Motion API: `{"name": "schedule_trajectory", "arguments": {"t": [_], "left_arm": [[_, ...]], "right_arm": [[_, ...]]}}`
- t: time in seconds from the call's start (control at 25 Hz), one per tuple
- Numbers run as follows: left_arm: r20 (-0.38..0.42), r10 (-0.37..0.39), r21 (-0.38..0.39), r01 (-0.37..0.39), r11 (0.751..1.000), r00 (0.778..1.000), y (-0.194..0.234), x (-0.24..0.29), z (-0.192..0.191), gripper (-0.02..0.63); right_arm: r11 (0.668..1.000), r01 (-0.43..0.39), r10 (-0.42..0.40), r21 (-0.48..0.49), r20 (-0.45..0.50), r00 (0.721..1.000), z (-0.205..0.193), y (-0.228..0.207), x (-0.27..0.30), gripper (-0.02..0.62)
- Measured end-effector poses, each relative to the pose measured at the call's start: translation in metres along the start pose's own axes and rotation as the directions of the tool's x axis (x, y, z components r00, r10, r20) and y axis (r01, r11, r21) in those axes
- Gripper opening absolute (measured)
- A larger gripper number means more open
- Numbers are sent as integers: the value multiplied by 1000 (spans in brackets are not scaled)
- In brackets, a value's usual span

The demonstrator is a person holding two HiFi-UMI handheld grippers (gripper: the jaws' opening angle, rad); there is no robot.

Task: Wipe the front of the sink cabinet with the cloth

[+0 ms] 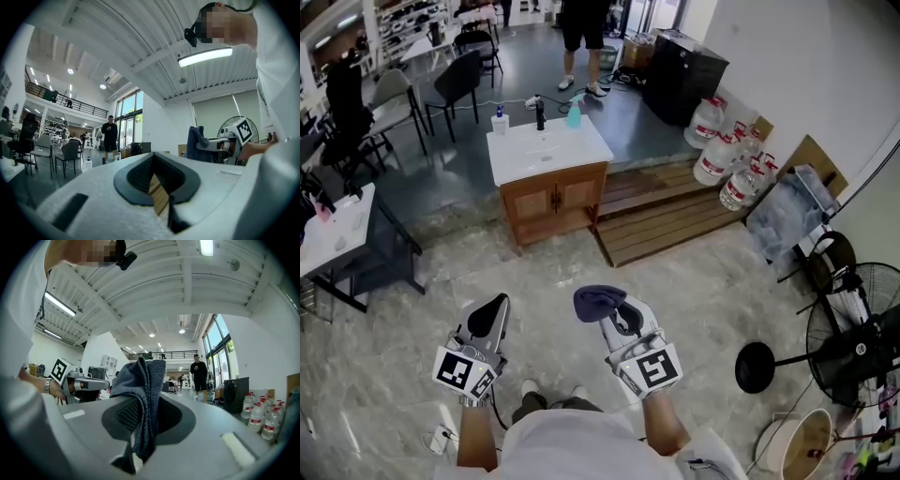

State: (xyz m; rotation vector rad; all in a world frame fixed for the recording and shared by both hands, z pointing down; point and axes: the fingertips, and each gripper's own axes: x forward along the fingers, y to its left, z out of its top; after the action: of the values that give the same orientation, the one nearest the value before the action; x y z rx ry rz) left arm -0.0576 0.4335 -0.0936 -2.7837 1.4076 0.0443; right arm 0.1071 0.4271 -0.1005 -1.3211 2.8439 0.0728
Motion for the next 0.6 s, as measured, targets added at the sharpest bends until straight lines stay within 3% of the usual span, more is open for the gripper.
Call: {"name": "schedule_trajectory", "arguments": {"t": [0.32,0.6], "left_arm": [[-6,-31,39,31,999,1000,-35,42,4,-3],[2,-44,52,44,998,999,-21,76,-1,-3]], "right_arm": [[999,33,-34,14,26,999,0,-49,-31,58],[998,60,-61,28,40,997,-10,-77,-18,58]]}}
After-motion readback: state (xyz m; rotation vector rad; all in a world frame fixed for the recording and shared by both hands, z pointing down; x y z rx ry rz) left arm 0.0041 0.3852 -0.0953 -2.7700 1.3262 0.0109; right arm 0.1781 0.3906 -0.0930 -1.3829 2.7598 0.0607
